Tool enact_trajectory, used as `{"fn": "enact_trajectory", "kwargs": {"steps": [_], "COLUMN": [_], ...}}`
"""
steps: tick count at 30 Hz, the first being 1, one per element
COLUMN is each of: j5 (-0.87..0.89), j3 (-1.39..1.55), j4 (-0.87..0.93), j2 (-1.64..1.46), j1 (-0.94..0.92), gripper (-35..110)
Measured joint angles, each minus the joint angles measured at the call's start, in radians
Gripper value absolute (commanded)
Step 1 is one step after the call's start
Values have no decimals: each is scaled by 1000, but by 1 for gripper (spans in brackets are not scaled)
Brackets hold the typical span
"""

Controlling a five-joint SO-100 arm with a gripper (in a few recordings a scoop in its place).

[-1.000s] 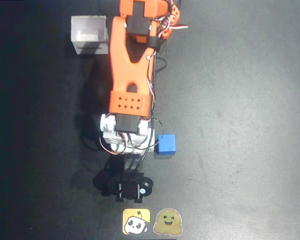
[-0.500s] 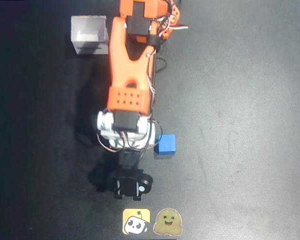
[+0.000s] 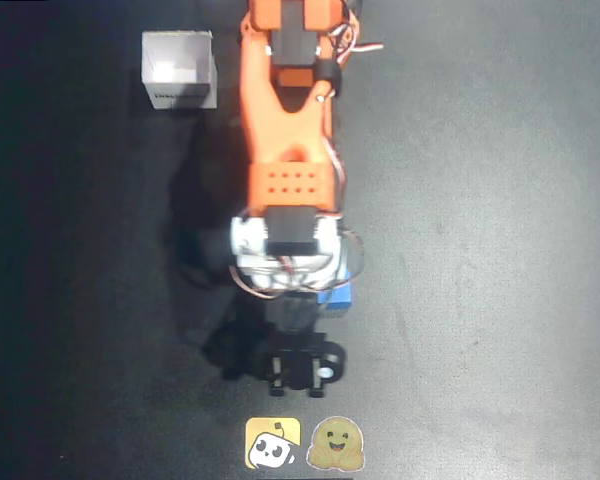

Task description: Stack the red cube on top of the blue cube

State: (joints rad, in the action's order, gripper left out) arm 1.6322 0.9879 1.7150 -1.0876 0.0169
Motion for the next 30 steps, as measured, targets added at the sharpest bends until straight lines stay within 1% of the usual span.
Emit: {"fn": "enact_trajectory", "kwargs": {"steps": [6, 14, 30], "j5": [58, 106, 100], "j3": [0, 0, 0], "j4": [-3, -51, -92], "j2": [0, 0, 21], "j1": [63, 137, 146], "gripper": [0, 0, 0]}}
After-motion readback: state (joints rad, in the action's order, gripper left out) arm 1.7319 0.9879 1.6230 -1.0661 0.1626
